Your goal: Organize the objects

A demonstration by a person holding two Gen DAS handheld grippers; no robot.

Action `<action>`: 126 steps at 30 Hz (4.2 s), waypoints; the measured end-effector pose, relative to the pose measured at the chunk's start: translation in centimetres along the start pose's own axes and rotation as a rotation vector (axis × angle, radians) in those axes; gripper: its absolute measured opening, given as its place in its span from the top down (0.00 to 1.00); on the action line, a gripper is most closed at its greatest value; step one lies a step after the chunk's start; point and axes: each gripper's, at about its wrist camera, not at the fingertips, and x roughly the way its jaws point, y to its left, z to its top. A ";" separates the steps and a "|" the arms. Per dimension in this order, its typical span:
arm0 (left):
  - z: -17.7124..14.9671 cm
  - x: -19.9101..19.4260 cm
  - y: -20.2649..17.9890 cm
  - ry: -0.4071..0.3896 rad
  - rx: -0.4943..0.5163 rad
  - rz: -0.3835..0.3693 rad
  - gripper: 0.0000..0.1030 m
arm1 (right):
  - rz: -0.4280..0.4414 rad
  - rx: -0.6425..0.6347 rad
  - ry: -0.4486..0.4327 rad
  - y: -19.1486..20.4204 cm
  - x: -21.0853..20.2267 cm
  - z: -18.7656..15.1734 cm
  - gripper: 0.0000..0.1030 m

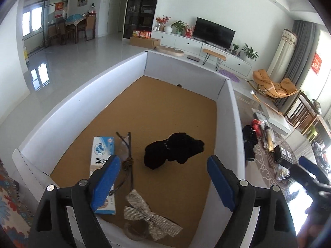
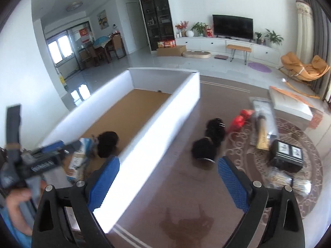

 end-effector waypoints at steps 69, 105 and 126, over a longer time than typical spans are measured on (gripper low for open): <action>-13.6 10.0 -24.1 0.185 0.508 -0.170 0.00 | -0.409 0.327 0.160 -19.1 -1.8 -15.9 0.00; -13.6 10.0 -24.1 0.185 0.510 -0.173 0.00 | -0.409 0.328 0.160 -19.1 -1.8 -15.9 0.00; -13.3 10.0 -24.1 0.186 0.519 -0.163 0.00 | -0.409 0.328 0.160 -19.1 -1.8 -15.9 0.00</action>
